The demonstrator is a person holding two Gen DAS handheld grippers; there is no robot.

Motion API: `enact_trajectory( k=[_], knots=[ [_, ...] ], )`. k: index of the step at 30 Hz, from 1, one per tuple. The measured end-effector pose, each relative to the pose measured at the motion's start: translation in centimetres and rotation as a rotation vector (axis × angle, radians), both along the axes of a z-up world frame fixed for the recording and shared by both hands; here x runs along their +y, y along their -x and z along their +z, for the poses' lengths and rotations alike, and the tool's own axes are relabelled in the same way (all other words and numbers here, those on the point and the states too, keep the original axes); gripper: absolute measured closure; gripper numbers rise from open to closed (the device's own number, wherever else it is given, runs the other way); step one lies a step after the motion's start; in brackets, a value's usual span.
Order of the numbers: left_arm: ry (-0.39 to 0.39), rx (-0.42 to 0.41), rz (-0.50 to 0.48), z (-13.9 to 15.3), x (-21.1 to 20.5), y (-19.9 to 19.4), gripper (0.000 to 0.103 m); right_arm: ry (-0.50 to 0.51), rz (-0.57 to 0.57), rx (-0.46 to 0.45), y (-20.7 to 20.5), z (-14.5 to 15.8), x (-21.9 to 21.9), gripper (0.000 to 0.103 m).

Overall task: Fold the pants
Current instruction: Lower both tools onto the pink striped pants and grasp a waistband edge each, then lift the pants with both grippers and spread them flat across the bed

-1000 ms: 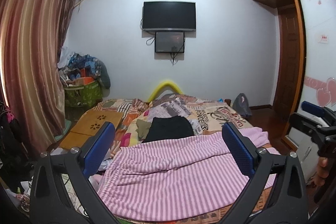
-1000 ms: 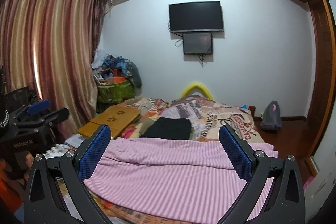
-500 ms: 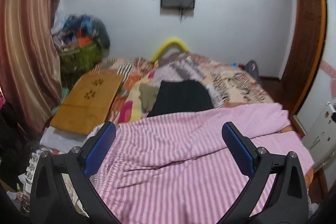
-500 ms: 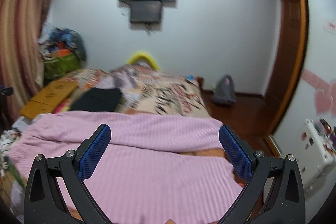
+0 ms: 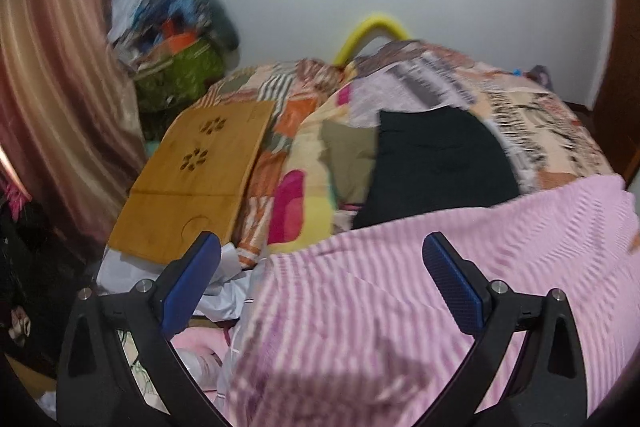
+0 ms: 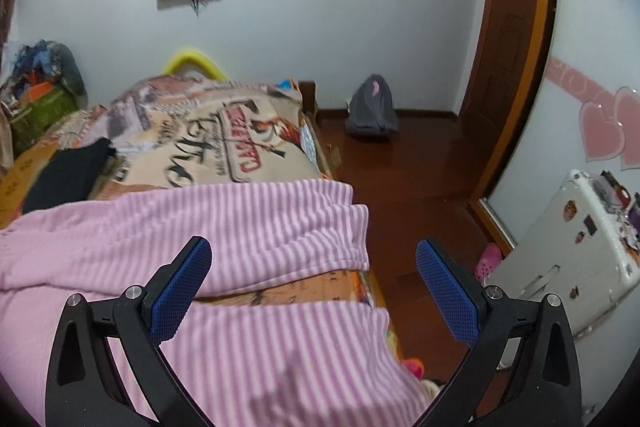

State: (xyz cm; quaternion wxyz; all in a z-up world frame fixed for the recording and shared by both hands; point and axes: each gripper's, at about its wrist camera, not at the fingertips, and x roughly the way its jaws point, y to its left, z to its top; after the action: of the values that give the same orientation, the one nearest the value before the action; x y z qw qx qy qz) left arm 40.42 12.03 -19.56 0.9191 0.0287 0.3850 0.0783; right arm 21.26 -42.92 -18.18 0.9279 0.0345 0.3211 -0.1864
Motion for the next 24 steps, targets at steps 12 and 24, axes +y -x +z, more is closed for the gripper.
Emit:
enact_trajectory(
  k=[12,24],
  knots=[
    [0.148,0.317,0.204,-13.1,7.1,-8.8,0.020,-0.043,-0.045,0.230,-7.3,-10.3,-5.8,0.007],
    [0.165,0.383,0.225,-16.4,7.5,-10.1,0.057,-0.276,0.029,0.297,-11.1,-14.6,-9.4,0.046]
  ],
)
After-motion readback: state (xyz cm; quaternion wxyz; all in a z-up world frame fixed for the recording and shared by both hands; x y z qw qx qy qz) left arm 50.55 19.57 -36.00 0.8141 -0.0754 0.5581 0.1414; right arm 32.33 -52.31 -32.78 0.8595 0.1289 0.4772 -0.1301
